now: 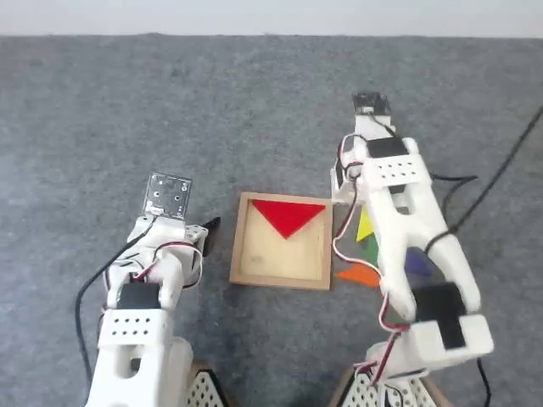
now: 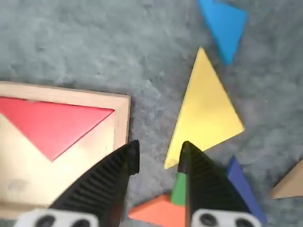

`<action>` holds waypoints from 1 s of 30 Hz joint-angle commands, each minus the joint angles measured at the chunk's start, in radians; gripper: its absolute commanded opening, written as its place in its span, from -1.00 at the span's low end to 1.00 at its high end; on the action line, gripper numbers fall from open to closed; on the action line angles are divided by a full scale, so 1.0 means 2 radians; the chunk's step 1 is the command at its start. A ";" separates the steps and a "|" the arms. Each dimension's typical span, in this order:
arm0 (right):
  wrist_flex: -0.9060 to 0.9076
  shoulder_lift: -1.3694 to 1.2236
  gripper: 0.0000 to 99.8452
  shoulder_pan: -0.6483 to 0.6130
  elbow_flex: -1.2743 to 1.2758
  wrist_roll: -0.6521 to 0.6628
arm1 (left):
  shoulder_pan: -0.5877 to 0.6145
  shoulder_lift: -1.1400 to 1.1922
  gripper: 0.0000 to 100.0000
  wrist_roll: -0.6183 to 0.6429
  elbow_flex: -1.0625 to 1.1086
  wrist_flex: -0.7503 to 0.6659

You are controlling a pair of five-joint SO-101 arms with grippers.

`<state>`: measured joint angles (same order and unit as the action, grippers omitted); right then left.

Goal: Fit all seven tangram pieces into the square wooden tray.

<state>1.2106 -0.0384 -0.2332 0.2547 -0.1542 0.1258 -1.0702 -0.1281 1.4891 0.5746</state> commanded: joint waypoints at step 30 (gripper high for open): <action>-0.172 -0.047 -0.38 0.040 0.099 0.065 | 0.002 -0.008 -0.44 0.002 -0.002 -0.012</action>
<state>0.8777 -0.0844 -0.1534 0.5186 -0.0284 0.1274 -1.0702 -0.1281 1.4891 0.5746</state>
